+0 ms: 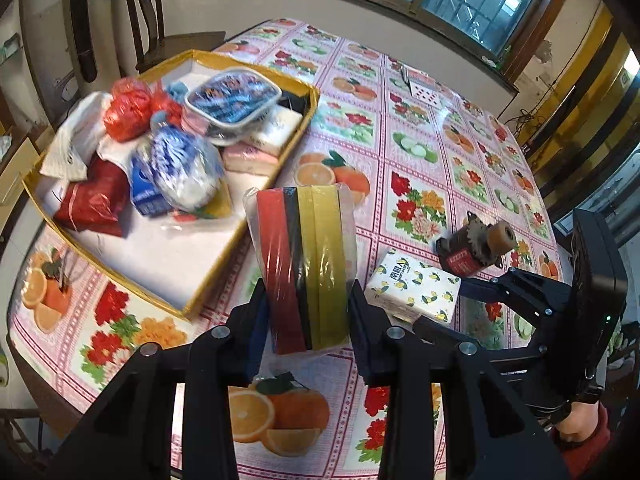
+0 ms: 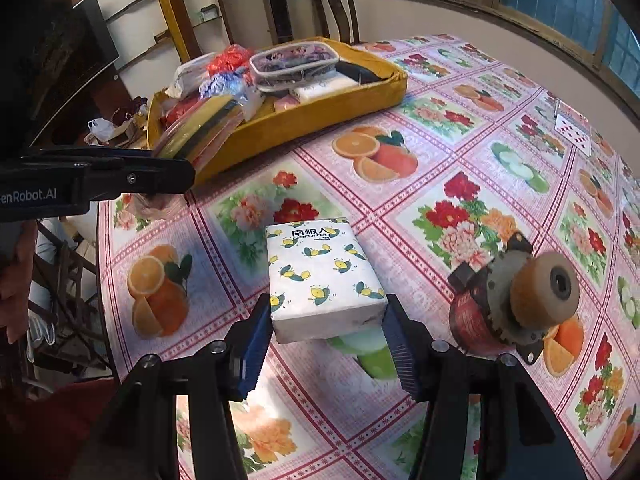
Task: Organize soft objects
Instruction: 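Lower the sponge pack and tissue pack into the yellow box and open both grippers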
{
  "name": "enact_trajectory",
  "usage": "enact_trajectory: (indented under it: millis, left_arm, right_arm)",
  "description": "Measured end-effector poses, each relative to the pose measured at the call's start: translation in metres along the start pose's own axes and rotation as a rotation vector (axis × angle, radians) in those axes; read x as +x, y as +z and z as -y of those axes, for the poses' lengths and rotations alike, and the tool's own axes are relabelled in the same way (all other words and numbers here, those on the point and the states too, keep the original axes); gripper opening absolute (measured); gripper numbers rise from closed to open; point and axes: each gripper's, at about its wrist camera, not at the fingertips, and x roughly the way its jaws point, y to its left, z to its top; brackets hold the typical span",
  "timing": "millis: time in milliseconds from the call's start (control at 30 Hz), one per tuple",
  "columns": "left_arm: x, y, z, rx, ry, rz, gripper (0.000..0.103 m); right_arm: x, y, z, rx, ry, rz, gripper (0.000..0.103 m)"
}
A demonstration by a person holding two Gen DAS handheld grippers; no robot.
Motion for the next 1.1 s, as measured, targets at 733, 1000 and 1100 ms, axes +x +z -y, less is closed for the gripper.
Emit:
enact_trajectory:
  millis: [733, 1000, 1100]
  left_arm:
    - [0.035, 0.052, -0.113, -0.017, 0.285, 0.128, 0.034]
    - [0.048, 0.056, -0.123, -0.038, 0.279, 0.124, 0.035]
    - [0.045, 0.053, -0.123, -0.028, 0.26, 0.129, 0.038]
  right_arm:
    - [0.074, 0.154, -0.091, 0.093, 0.037, 0.131, 0.055]
    - [0.097, 0.161, -0.081, 0.189, 0.056, 0.1, 0.057]
    - [0.092, 0.155, -0.084, 0.172, 0.066, 0.081, 0.062]
